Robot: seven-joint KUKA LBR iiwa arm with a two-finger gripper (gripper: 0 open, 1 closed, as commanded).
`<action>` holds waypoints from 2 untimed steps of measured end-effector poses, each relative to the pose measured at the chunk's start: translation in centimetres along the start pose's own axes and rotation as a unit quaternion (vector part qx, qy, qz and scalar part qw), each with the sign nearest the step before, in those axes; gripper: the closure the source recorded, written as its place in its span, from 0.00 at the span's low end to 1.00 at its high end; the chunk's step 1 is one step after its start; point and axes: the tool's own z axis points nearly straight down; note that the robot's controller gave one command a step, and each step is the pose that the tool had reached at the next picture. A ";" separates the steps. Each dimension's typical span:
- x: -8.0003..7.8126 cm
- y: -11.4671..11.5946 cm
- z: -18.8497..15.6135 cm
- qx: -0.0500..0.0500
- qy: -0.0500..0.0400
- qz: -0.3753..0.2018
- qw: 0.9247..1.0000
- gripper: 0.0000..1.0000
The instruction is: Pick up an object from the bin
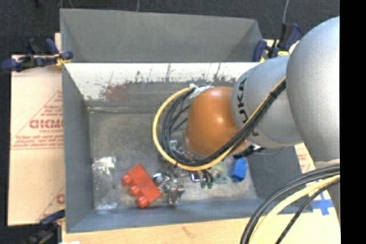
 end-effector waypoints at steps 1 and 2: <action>-0.2 0.1 -0.2 0.000 0.001 0.001 1.000 0.00; 1.4 1.1 -0.1 0.002 -0.014 -0.156 0.988 0.00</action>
Offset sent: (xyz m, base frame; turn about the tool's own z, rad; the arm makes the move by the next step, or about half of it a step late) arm 0.0000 0.0000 0.0000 0.0000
